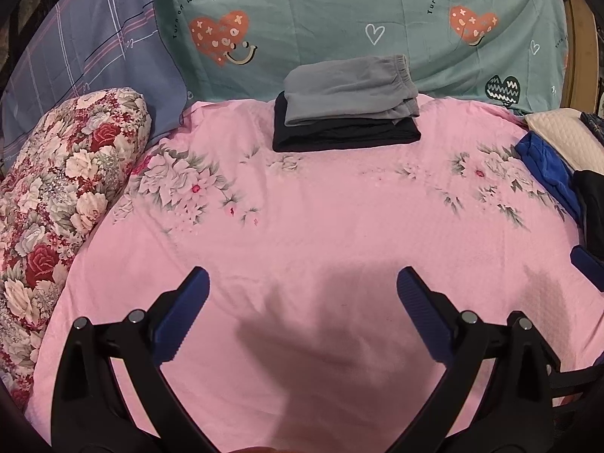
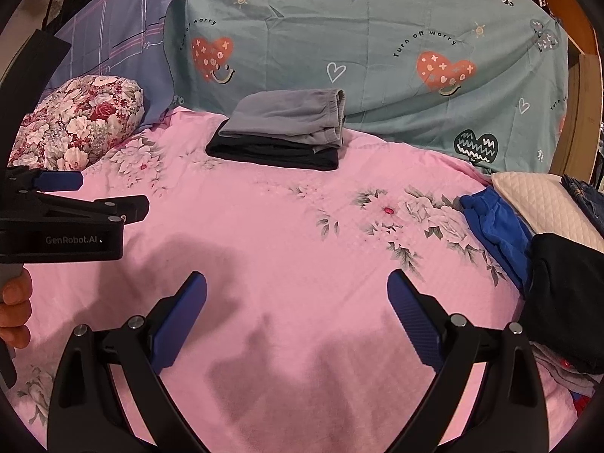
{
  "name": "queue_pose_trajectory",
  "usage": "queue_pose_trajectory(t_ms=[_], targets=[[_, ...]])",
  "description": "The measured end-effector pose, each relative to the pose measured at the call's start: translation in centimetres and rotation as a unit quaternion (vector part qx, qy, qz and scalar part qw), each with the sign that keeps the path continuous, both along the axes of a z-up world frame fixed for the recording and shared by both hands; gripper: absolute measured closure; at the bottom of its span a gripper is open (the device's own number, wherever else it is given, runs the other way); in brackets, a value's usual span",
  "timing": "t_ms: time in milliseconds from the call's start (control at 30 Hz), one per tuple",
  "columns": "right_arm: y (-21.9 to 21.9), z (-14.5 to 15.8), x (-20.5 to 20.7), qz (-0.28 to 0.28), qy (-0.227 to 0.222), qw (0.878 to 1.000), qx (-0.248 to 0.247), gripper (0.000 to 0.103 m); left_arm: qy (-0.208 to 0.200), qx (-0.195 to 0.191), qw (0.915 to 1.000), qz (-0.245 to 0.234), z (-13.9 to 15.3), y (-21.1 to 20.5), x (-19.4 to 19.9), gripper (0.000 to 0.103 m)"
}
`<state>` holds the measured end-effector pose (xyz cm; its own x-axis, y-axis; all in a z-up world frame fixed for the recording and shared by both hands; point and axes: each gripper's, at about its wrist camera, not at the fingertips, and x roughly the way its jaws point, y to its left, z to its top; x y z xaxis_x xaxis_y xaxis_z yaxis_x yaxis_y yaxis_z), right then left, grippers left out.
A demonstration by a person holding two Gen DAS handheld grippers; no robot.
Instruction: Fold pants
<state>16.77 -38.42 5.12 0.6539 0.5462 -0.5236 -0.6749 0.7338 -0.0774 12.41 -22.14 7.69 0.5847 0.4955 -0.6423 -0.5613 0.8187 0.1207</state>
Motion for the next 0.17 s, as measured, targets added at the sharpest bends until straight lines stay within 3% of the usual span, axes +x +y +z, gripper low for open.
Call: queue_pose_trajectory(t_ms=[167], targets=[[0.00, -0.06, 0.03, 0.000, 0.001, 1.000, 0.000, 0.007, -0.004, -0.007, 0.9999, 0.006, -0.02, 0.42, -0.08, 0.002]])
